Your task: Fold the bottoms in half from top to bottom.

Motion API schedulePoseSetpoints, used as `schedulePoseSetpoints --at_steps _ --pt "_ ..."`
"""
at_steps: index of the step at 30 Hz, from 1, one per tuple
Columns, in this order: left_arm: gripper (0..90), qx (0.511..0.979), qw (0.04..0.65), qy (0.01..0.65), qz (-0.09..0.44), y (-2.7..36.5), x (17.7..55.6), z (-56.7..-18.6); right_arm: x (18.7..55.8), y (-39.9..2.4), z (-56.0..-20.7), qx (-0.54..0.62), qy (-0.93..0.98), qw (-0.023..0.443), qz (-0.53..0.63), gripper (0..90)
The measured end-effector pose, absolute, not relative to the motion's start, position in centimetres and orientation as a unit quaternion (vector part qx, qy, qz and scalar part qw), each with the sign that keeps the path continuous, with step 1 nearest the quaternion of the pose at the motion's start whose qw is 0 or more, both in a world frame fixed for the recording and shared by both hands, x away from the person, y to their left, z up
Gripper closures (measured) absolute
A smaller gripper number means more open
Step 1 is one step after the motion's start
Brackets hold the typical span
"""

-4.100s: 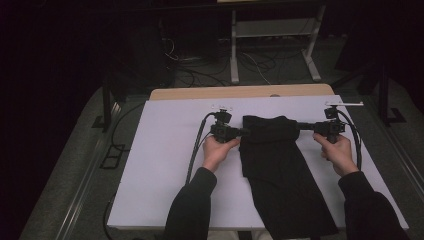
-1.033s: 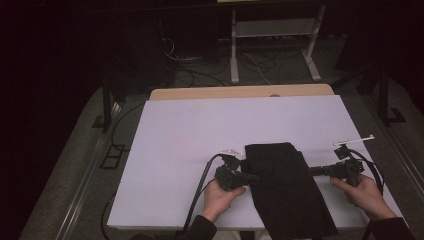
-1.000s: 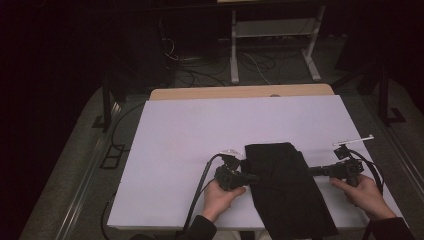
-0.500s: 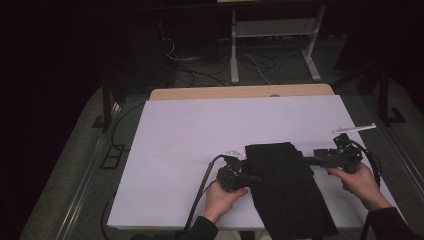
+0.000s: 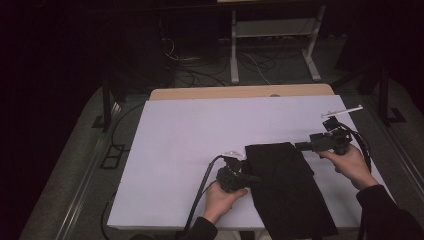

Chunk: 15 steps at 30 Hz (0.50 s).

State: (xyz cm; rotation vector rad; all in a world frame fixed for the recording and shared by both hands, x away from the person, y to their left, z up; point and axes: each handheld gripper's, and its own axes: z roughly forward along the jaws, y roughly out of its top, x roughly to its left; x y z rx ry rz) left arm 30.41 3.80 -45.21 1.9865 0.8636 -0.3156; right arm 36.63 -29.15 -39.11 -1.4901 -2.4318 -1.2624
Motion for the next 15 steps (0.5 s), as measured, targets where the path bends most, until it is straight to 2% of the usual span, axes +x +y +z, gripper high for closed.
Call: schedulePoseSetpoints --at_steps 15 --pt "86.3 0.804 0.461 0.353 -0.128 3.8 30.3 -45.5 39.3 -28.1 -40.5 -0.485 -0.785 0.023 -0.385 4.3"
